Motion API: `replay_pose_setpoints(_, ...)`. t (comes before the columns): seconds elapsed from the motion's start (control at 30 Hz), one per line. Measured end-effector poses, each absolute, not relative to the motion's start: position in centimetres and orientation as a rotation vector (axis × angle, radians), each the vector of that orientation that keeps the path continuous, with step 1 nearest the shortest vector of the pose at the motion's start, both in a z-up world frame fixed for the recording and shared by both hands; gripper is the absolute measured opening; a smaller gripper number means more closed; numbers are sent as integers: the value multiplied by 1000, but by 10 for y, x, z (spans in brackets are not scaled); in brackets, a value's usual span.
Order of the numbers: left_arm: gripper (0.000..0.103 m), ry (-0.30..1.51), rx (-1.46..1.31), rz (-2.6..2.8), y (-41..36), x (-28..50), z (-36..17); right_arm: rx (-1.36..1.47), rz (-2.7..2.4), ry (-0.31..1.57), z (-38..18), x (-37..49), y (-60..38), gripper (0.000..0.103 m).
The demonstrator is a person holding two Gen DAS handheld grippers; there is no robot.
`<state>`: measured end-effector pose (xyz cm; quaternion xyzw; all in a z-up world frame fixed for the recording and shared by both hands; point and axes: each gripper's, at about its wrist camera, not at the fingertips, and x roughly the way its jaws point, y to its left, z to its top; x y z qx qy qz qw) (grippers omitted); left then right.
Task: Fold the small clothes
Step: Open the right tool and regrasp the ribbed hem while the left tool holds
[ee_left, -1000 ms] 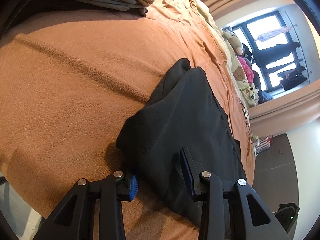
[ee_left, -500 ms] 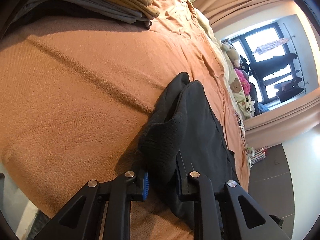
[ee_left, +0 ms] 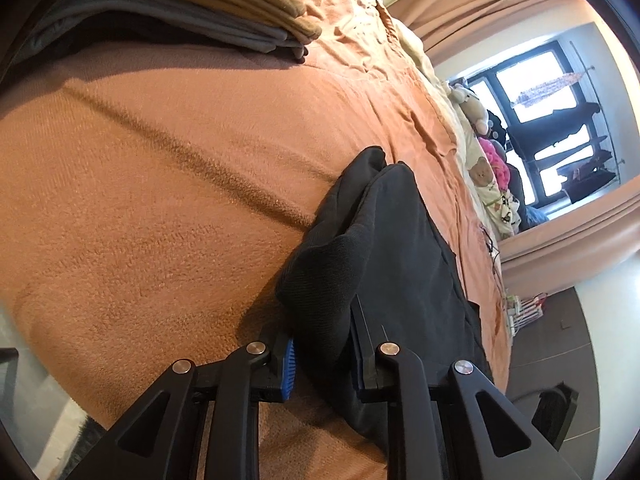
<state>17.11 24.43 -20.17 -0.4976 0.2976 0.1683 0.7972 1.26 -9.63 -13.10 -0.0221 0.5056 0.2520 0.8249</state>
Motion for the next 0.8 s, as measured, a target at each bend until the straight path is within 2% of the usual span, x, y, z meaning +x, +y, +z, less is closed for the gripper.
replay_pose_setpoints(0.8, 21, 685, -1083, 400, 246, 182, -208, 48, 421, 1064, -151, 139, -90, 17)
